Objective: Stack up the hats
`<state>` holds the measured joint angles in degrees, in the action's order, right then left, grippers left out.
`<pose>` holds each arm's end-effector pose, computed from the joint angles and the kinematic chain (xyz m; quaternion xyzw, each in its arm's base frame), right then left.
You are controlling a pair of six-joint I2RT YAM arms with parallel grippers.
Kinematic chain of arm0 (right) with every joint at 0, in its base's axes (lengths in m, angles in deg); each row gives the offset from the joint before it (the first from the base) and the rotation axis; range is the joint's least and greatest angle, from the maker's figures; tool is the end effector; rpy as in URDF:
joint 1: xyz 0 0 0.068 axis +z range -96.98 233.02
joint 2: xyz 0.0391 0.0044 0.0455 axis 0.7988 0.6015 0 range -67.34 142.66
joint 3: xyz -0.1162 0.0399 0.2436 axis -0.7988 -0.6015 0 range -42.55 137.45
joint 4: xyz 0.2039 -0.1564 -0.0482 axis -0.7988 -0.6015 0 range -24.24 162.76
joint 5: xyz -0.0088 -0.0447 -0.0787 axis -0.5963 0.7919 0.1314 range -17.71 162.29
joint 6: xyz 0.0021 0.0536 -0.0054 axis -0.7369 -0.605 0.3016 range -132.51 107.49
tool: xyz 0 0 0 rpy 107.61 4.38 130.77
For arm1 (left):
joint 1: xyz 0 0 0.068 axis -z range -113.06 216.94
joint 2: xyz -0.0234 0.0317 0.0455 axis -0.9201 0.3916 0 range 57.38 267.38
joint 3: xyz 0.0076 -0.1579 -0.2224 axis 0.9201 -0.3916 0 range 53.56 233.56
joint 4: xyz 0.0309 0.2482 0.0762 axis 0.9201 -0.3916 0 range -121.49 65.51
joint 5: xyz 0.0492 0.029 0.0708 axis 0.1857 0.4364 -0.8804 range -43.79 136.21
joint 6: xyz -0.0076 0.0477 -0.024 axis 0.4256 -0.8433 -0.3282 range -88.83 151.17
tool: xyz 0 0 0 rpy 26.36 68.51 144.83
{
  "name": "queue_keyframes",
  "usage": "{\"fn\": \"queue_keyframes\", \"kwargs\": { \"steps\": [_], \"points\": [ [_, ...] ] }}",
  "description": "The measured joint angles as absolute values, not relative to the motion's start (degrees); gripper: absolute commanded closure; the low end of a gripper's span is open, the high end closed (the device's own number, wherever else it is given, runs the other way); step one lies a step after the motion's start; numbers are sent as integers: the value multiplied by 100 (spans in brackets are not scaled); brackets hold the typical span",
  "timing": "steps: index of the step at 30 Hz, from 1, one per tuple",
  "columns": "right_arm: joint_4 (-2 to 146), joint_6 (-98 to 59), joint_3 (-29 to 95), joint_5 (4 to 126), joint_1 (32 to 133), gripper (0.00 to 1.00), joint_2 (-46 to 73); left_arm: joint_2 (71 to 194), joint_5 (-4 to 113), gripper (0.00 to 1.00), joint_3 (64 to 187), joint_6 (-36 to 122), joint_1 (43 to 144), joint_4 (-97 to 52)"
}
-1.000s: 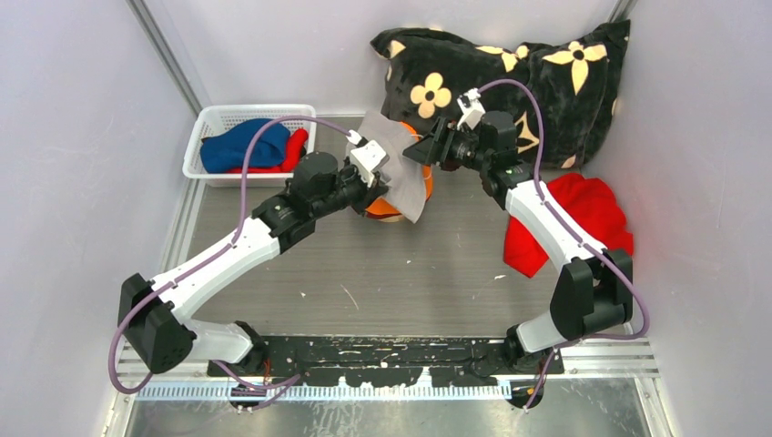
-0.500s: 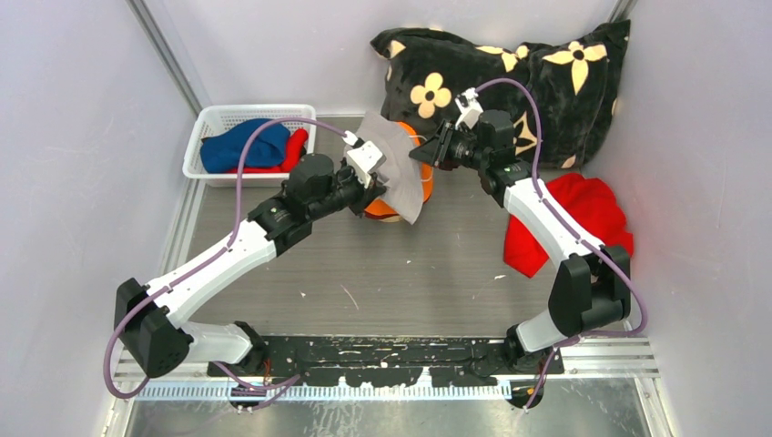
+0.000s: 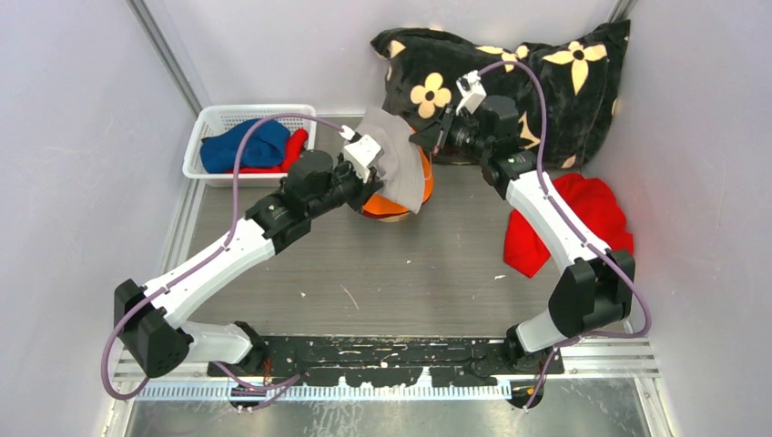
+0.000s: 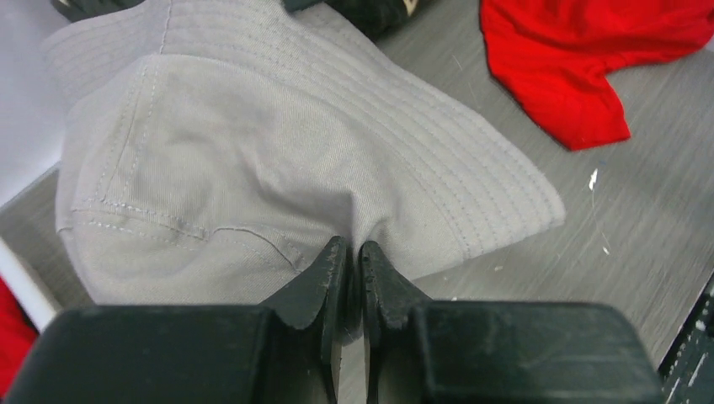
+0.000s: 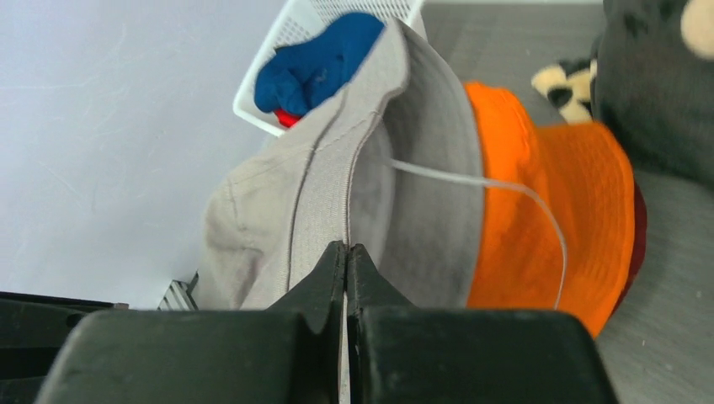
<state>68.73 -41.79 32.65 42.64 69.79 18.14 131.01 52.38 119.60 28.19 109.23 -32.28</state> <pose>0.3325 0.1186 0.3661 -0.0729 0.7760 0.4179 0.4669 0.2207 -0.2060 0.3649 0.3357 0.7205 -0.2438 0.5556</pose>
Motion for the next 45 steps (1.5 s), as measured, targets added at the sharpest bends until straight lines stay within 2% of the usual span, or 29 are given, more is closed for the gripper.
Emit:
{"fn": "queue_keyframes", "kwargs": {
  "steps": [10,13,17,20,26,37,45],
  "points": [
    [7102,-4157,4482,4235,7054,99,1816,13101,4388,74,12919,2768,10923,-3368],
    [7284,-4212,4624,4205,7135,99,1849,13099,4113,67,13086,2720,10923,-3381],
    [7520,-4290,4867,4126,7309,99,2071,13099,3708,66,13164,2554,10923,-3422],
    [7618,-4308,5153,4087,7473,99,2353,13099,3448,66,13256,2377,10923,-3521],
    [7717,-4330,6076,4041,7819,99,3068,12987,3022,54,13389,2150,10923,-3569],
    [8211,-4725,8316,3774,8081,99,4860,12231,2043,46,13389,1973,10916,-3560],
    [8510,-5130,8655,3577,8158,99,5678,12290,1601,38,13389,2058,10588,-3630]
  ]
}}
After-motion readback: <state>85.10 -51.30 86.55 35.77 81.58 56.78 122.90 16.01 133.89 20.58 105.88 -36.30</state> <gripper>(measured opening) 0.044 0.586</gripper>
